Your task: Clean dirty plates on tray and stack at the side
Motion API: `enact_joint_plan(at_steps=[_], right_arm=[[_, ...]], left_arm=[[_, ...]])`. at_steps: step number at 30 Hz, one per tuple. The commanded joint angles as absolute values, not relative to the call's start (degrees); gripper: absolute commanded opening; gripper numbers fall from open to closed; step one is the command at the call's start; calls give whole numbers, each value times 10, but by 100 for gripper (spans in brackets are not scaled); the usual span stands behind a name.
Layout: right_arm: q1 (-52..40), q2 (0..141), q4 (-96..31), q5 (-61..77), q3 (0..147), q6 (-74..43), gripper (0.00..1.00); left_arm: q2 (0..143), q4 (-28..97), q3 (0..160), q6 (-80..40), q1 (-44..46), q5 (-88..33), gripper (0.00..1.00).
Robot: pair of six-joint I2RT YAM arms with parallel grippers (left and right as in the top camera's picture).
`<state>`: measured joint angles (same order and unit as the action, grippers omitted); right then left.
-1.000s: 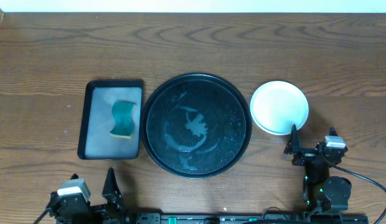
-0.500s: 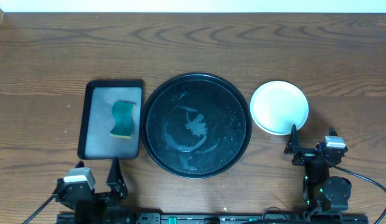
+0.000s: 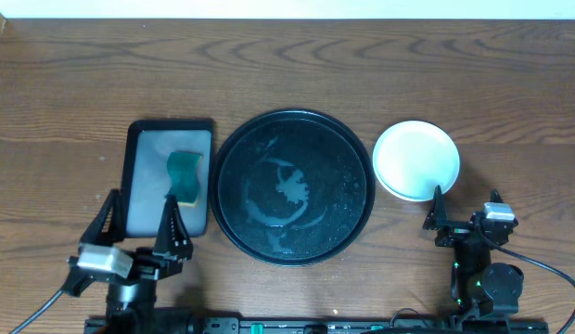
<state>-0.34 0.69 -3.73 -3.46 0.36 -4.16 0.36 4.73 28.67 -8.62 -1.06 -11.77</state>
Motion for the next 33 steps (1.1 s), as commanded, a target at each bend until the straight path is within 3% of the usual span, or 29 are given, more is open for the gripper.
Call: enact_joint_plan(at_steps=[1,22,33], right_arm=[[-8,3,-39,-41,3,-51,99],[-8,3,-39,-41,3,-51,99],[-8,3,-39,-41,3,-51,99]], left_arm=[[1,-19,244,-92,-9,-164,80],[1,-223,77,-93,-9,-174,80],[1,-231,43,-93,-9,-174,80]])
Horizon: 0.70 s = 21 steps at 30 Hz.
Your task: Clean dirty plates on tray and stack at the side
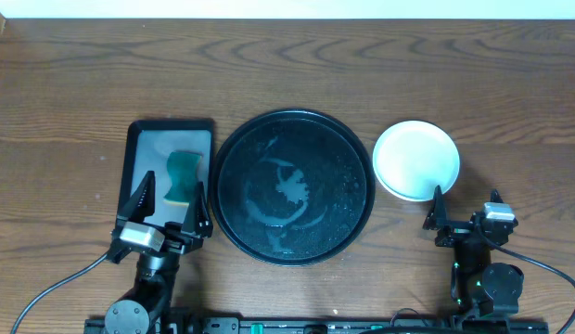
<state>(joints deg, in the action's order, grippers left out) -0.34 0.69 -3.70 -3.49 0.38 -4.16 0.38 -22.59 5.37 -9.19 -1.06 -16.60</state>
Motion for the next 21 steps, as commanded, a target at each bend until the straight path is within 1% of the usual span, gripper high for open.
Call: enact_joint_plan(at_steps=[1,11,17,21], right_arm=[[-8,3,-39,-41,3,-51,99],[-8,3,-39,-41,3,-51,99],[-8,3,-39,-41,3,-51,99],[-8,3,-39,-41,3,-51,99]], left_arm=[[1,-230,40,-93,-9,-174,80],[1,-228,2,-93,-9,-174,80],[1,-186,2,-93,-9,-174,80],[1,-126,2,-81,-9,-173,80]])
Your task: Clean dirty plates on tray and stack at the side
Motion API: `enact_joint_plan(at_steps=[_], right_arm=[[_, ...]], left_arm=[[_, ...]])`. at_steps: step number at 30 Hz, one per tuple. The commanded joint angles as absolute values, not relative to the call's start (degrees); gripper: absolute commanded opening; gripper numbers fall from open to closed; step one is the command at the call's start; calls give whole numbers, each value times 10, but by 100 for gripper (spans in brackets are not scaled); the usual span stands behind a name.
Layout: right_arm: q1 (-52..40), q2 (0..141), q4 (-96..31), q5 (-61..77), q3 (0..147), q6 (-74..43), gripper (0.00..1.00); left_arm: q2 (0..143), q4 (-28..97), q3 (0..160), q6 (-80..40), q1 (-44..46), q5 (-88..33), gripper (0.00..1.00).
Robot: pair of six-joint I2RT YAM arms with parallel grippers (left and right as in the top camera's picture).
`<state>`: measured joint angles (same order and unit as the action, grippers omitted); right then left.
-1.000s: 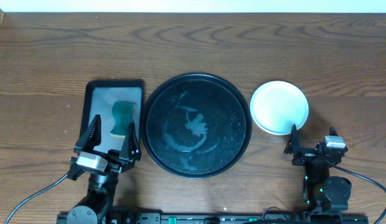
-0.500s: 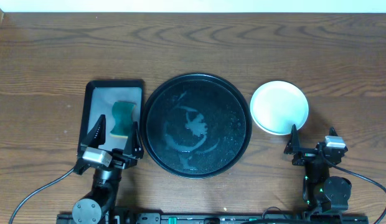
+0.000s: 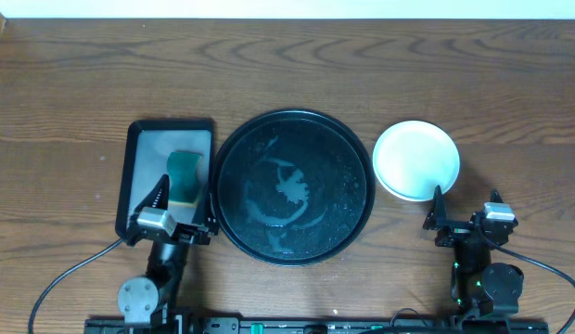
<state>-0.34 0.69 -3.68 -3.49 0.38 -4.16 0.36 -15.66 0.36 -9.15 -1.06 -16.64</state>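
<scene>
A round black tray (image 3: 348, 199), streaked with wet smears, lies at the table's middle with no plate on it. To its right a clean-looking white plate (image 3: 416, 160) rests on the wood. A green sponge (image 3: 184, 170) lies in a small black rectangular tray (image 3: 139, 158) on the left. Over the near end of that sponge hangs my left gripper (image 3: 185, 199), open, one finger on either side of it. My right gripper (image 3: 466, 204) stands open just in front of the white plate, holding nothing.
The sponge tray nearly touches the round tray's left rim. Both arm bases and their cables sit along the table's front edge. Bare brown wood runs across the back of the table.
My left gripper has shifted a little to the right and farther in, from the sponge tray's near edge to over the sponge's near end. The right arm, plate and trays are unchanged.
At first my left gripper hung open at the sponge tray's near left corner. Then it stood open over the tray's near edge, closer to the sponge. Now it straddles the sponge's near end. The right gripper stayed open by the white plate throughout.
</scene>
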Motion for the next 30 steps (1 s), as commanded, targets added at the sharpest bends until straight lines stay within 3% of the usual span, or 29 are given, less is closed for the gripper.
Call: enact_joint_plan(at_steps=[1,7,17,30], right_arm=[[-8,3,-39,-41,3,-51,99],[-8,3,-39,-41,3,-51,99],[-8,3,-39,-40,3,-51,99],[-8,3,-39,-41,3,-51,99]], left_arm=[[1,-100,2,-71,-9,-173,80],[1,29,2,7,-9,-172,80],[1,36,2,45,-9,-58,80],[1,36,2,45,-9,-57,80]])
